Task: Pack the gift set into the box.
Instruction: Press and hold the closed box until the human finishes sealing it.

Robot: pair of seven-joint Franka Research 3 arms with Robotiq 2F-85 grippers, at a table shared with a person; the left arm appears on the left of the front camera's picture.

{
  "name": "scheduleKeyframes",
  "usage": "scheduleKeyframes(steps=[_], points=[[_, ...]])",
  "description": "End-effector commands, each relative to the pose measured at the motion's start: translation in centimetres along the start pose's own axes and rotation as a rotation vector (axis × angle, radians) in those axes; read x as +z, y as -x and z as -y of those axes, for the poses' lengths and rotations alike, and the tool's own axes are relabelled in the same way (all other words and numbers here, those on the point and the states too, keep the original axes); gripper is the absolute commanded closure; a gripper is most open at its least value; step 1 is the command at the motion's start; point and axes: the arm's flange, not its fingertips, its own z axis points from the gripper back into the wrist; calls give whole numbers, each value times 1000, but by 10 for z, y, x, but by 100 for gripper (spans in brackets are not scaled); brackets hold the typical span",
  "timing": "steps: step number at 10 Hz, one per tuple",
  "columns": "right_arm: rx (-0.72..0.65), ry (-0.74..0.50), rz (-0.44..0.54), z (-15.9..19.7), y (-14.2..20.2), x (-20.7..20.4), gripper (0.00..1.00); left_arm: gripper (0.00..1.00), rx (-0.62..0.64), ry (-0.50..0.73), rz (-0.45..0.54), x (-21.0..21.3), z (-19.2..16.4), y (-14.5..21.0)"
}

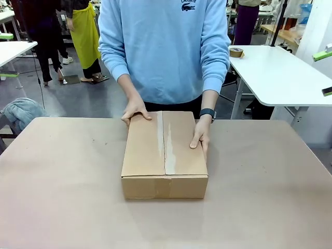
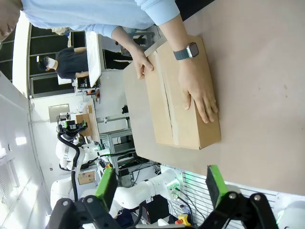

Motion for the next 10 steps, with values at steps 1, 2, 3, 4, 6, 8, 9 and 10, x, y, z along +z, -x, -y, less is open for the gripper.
scheduleKeyframes(steps=[1,2,3,4,6,8,9,10], points=[[26,-25,0,-2,-3,0,0,0,-17,20,-3,0,1,0],[26,-25,0,-2,-3,0,0,0,-17,20,-3,0,1,0],[26,-25,0,-2,-3,0,0,0,-17,20,-3,0,1,0],[26,-25,0,-2,-3,0,0,0,-17,20,-3,0,1,0],[163,107,-80,-25,0,-45,0,0,-140,-40,-164,-54,9,13],[627,111,-484,-58,17,-146,0,0,-448,42,-419,-154,-7,37],[824,-23,-636,-66,24,-171,0,0,-620,53,-448,-187,-28,46],[1025,-19,-590,-65,29,-193,0,0,-796,125,-435,-201,-44,50]])
